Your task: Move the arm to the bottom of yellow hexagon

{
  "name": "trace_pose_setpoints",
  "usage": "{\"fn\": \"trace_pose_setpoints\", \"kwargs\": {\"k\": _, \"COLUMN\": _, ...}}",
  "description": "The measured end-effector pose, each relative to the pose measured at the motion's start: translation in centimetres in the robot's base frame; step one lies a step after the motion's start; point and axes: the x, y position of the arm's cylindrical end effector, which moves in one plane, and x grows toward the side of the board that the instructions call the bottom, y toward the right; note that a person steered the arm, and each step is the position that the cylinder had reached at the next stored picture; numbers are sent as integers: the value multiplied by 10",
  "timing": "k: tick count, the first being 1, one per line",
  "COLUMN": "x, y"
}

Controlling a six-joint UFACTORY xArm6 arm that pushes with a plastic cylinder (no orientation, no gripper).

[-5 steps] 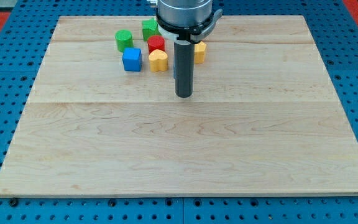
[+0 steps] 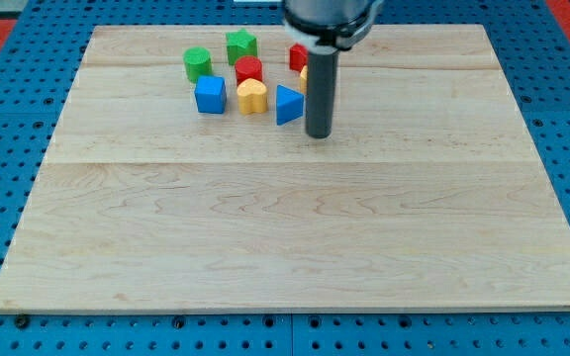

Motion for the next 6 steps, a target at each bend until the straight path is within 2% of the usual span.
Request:
{"fn": "trace_pose_setpoints", "kwargs": {"k": 2, "x": -5, "y": 33}}
{"fn": "trace_pose_setpoints", "kwargs": {"k": 5, "x": -38, "y": 32}}
{"fn": "trace_pose_setpoints", "kwargs": {"k": 6, "x": -19, "y": 26}}
